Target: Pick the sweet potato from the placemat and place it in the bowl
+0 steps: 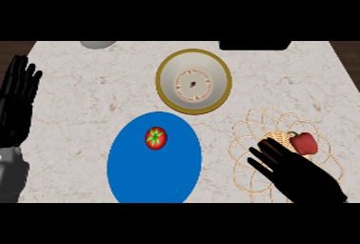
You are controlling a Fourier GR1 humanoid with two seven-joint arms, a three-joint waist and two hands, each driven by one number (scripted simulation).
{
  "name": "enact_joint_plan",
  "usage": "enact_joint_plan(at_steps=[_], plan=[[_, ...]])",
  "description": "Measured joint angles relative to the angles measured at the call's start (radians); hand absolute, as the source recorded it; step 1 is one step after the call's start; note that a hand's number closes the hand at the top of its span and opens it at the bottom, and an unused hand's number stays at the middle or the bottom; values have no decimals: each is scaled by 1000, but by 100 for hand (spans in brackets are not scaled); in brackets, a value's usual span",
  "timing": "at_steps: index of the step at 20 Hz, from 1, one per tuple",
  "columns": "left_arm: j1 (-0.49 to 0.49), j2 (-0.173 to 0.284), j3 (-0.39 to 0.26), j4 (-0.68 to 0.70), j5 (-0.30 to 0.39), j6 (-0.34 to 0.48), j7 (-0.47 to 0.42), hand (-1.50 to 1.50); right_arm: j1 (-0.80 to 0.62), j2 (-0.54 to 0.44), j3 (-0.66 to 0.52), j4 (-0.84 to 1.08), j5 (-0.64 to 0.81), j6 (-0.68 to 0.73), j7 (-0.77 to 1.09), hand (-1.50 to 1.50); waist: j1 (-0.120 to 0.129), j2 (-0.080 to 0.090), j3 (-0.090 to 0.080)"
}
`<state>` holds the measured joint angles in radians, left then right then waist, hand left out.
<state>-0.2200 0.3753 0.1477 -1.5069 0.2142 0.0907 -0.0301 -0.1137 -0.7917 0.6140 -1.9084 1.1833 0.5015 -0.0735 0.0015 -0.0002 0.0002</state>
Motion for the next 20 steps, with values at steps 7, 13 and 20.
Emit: enact_joint_plan(at_steps=[7, 13, 20], plan=[[-5, -7, 28, 26, -6, -36, -15, 0, -2, 67, -21, 95, 98, -22, -61, -150, -1, 0, 0], [-11, -21, 41, 26, -22, -41, -8, 0, -4, 117, -47, 170, 172, -45, -111, -150, -1, 0, 0], [-13, -37, 48, 14, -37, -46, 3, 0, -32, 195, -88, 318, 254, -96, -143, -150, 0, 0, 0]])
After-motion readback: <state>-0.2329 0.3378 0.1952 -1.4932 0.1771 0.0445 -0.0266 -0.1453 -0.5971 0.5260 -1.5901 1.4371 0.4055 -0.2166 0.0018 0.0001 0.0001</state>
